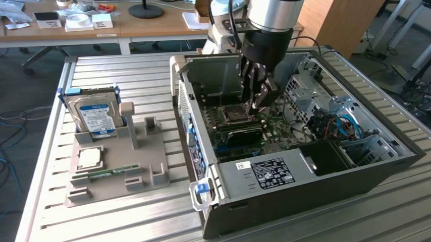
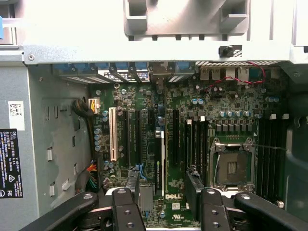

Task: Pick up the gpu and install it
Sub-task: 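Press down on the gpu until it lock into place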

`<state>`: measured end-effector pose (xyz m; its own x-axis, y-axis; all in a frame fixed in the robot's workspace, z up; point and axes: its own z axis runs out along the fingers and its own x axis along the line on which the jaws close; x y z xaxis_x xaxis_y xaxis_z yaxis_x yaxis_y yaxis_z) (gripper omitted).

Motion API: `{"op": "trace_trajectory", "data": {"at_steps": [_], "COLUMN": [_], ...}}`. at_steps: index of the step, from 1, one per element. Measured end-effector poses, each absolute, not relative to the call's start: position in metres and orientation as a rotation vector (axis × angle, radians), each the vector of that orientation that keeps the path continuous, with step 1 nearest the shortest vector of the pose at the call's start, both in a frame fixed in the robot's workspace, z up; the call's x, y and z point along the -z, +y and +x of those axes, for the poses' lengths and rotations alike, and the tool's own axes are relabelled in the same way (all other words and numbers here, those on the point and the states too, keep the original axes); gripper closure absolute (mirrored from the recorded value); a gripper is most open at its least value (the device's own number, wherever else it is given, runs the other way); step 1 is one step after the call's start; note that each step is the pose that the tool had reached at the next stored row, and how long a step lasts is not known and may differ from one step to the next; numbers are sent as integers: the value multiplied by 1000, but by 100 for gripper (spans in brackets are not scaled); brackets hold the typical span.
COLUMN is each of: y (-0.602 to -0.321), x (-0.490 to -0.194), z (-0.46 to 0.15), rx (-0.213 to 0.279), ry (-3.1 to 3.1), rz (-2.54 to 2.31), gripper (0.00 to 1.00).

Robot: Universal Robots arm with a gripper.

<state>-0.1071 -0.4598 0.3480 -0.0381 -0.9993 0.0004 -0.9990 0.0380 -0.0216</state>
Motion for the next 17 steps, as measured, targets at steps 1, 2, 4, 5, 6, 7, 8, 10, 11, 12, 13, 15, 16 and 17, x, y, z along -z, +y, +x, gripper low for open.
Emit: {"op": "trace_trajectory", "data": {"at_steps": [1,2,4,5,6,7,8,10,11,12,13,15,16,17], "y": [-460,-460,-460,-460,-460,-460,-460,-460,-460,-460,-460,-460,-460,-460], "x": [-348,-348,-348,-348,-348,-348,-348,-348,-348,-348,-348,-348,-348,-348], "z": [-107,-107,-107,-107,-107,-107,-107,-107,-107,-107,-107,-107,-107,-107], "rx": [25,25,25,25,25,25,25,25,25,25,25,25,25,25], "ry": [2253,2253,2253,2253,2253,2253,2253,2253,2253,2253,2253,2253,2253,2253], "rz": [-2169,-2169,-2169,-2169,-2169,-2169,-2169,-2169,-2168,-2169,-2169,-2169,-2169,-2169], "gripper": [50,56,62,68,68,74,74,85,85,89,89,89,89,89]}}
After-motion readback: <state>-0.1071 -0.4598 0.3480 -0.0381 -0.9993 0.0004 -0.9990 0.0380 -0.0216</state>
